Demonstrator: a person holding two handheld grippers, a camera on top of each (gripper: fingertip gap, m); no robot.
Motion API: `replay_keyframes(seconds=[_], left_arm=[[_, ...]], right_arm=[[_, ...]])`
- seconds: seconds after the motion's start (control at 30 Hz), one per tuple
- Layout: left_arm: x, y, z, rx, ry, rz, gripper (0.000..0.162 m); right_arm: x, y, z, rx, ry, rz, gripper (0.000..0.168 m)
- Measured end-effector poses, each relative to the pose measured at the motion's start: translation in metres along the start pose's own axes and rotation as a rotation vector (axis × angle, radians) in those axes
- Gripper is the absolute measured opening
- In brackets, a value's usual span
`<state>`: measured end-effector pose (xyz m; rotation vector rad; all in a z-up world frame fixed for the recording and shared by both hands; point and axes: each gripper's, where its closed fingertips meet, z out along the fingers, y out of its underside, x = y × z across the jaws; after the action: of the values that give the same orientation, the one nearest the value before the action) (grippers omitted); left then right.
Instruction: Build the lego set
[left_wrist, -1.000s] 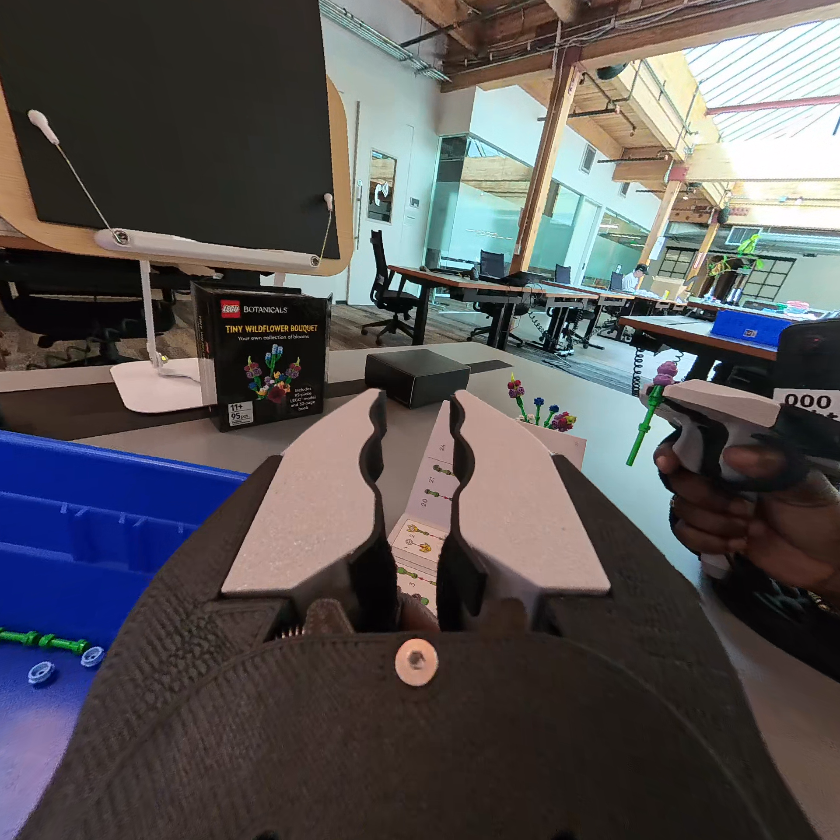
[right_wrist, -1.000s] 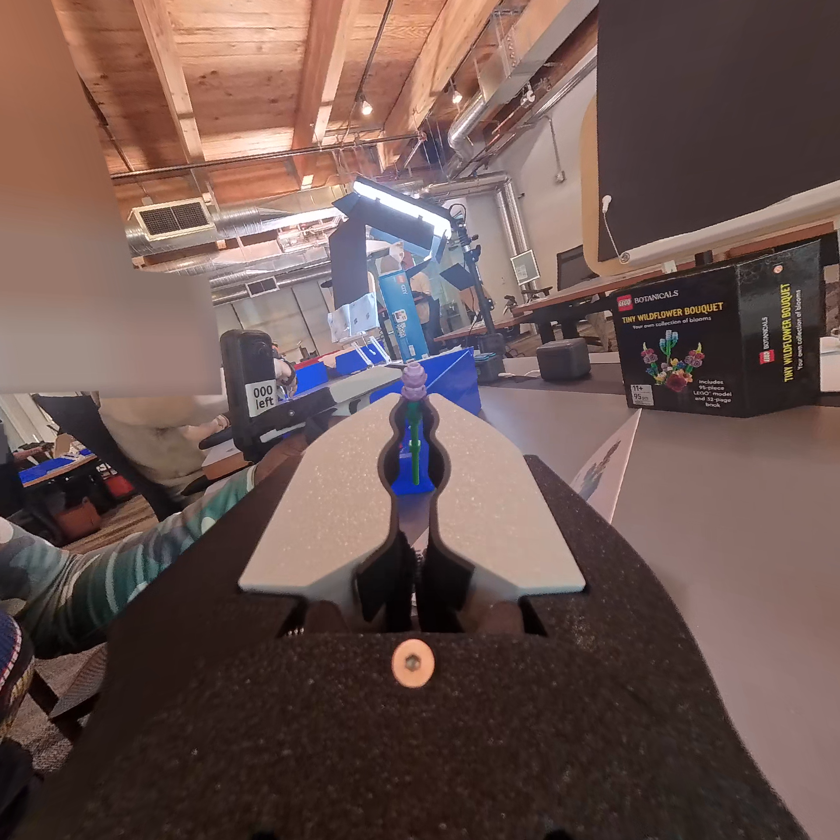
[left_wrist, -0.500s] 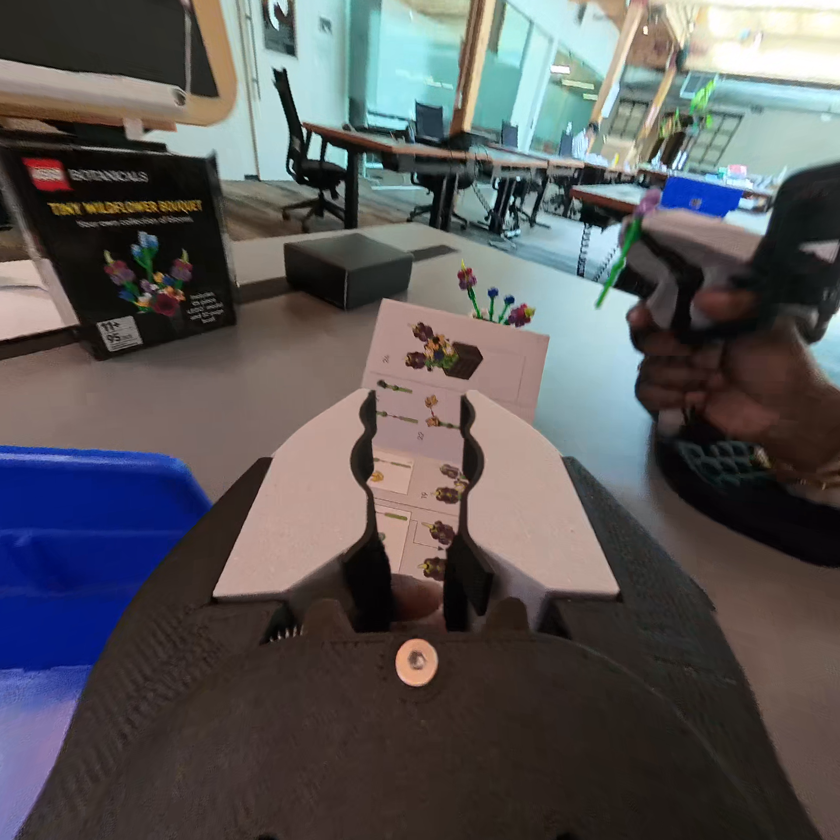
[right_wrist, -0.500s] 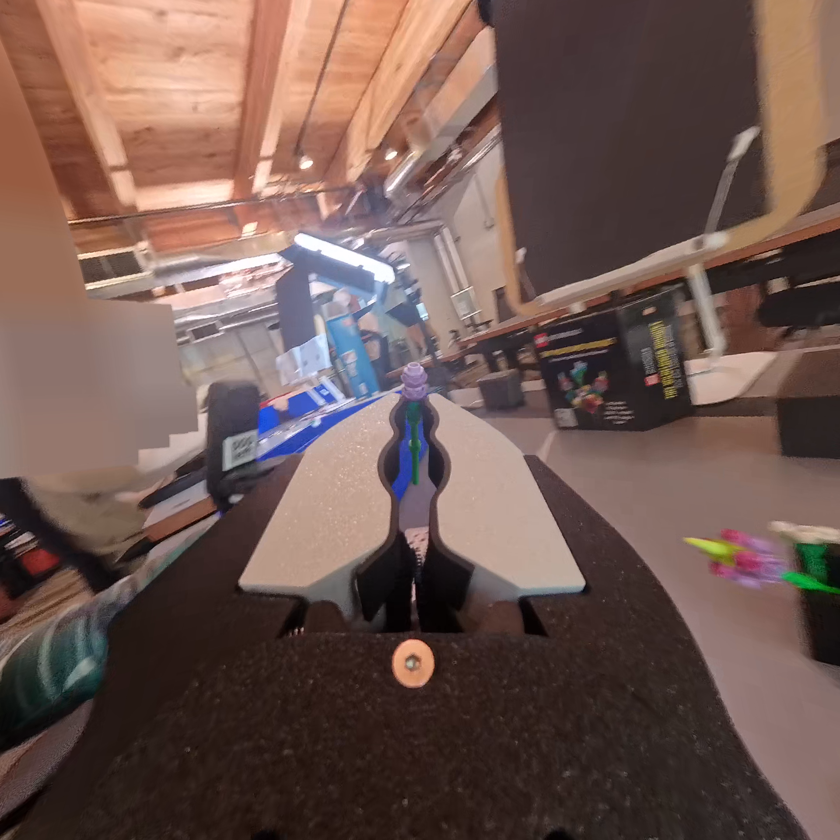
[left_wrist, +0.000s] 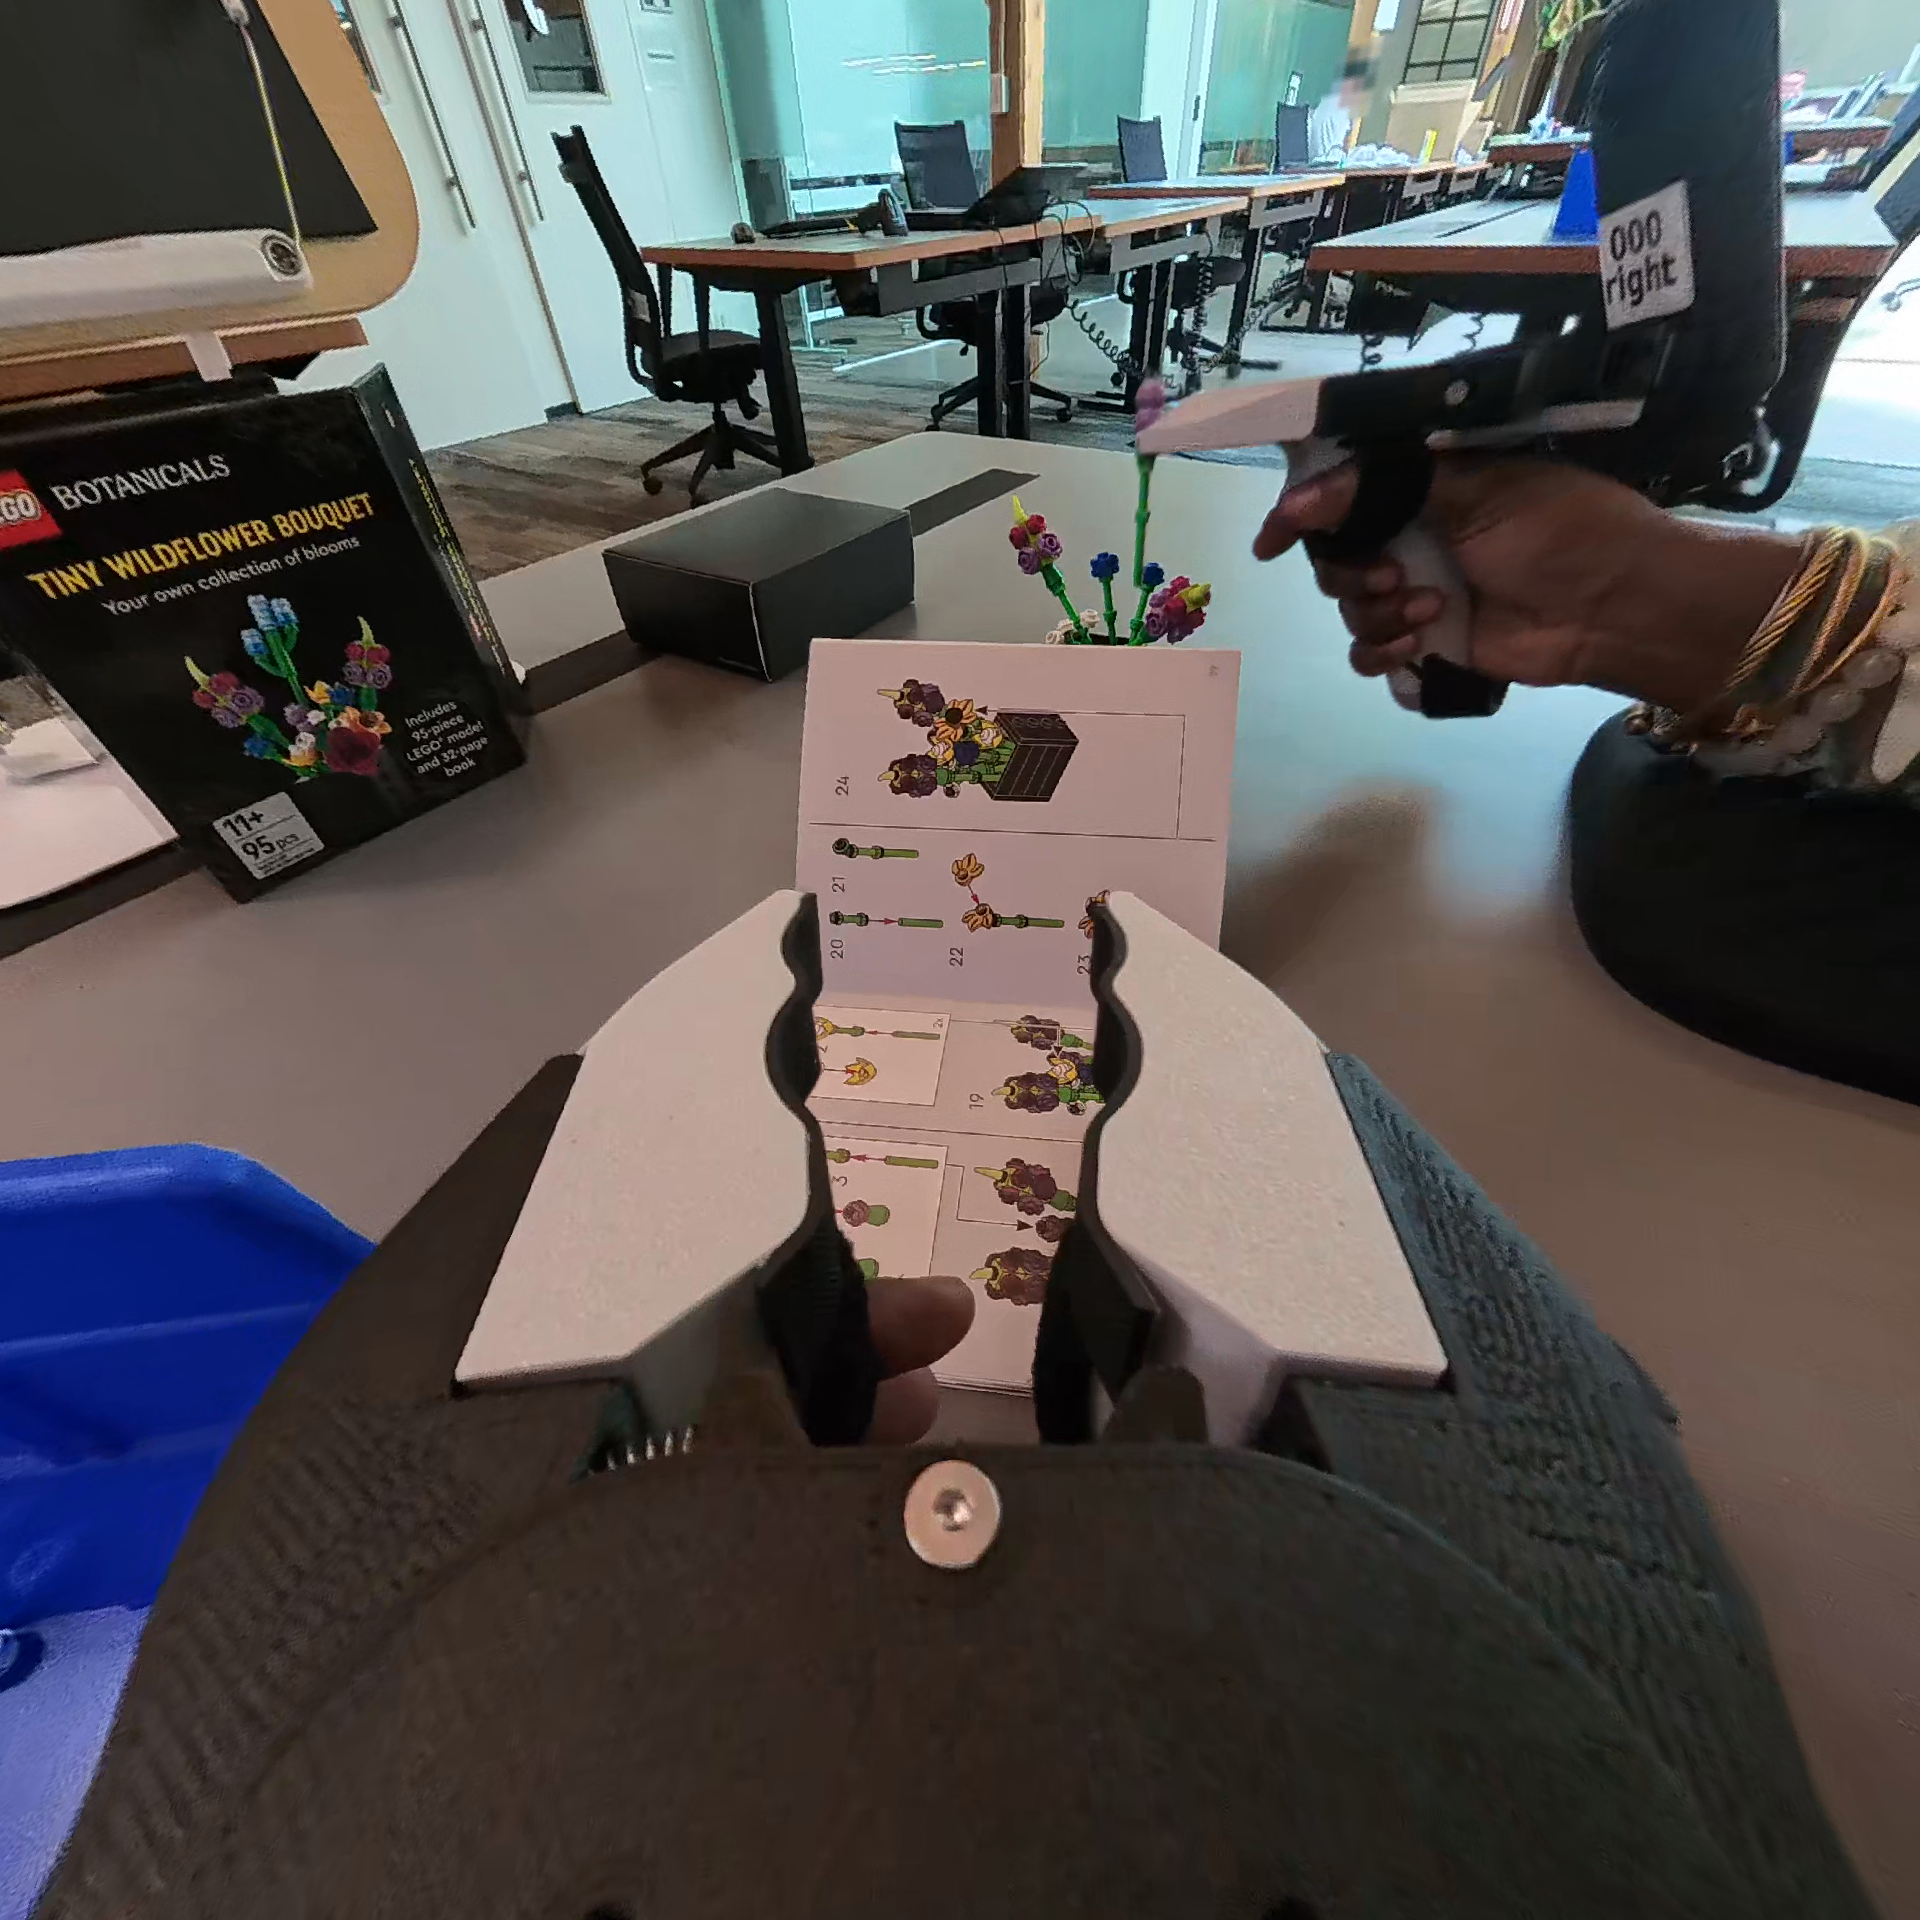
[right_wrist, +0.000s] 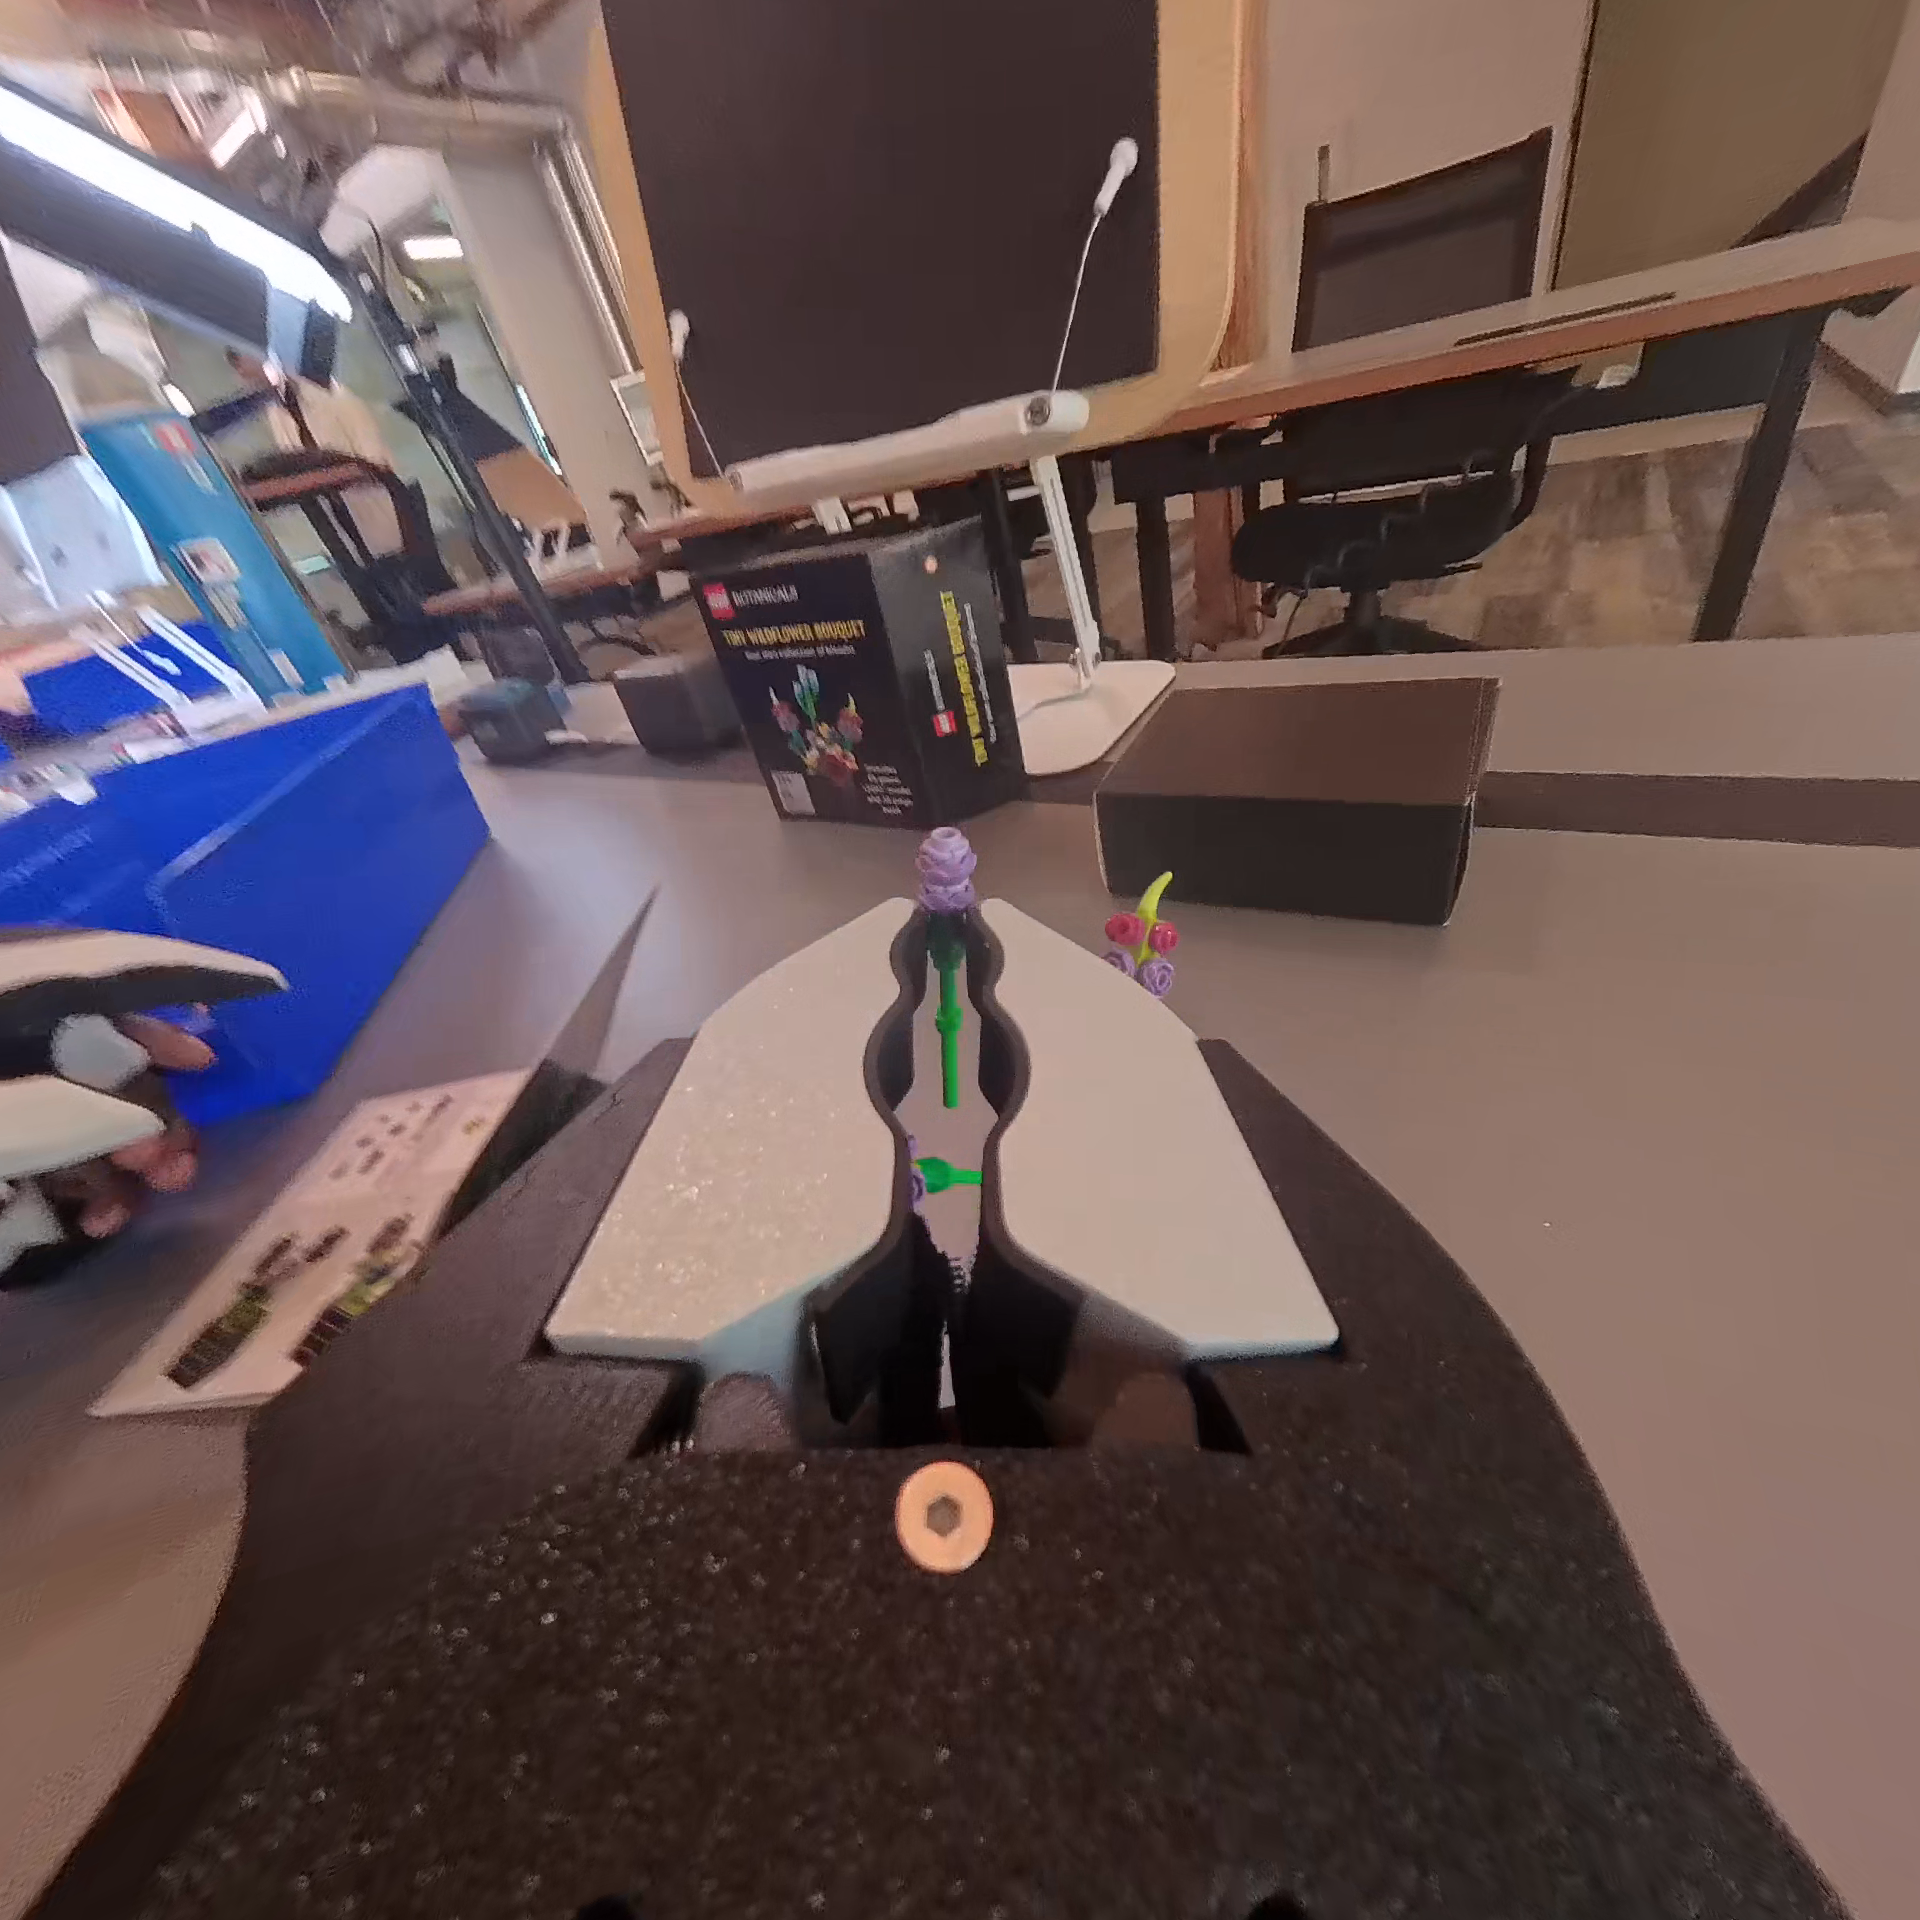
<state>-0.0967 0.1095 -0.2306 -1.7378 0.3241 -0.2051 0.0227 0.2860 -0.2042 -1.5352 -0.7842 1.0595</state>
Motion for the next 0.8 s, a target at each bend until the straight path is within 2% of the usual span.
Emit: replay_keyframes(seconds=[0.13, 0.57, 0.8], left_arm=[[0.000, 0.002, 0.000, -0.011, 0.003, -0.013, 0.050], [0.005, 0.006, 0.002, -0.040, 0.029, -0.022, 0.050], [0.005, 0.007, 0.002, -0.049, 0.034, -0.023, 0.050]], right_arm=[[0.005, 0.012, 0.006, -0.037, 0.042, -0.114, 0.007], [0.015, 0.023, 0.015, -0.086, 0.081, -0.170, 0.007], [0.020, 0.035, 0.013, -0.178, 0.140, -0.208, 0.010]])
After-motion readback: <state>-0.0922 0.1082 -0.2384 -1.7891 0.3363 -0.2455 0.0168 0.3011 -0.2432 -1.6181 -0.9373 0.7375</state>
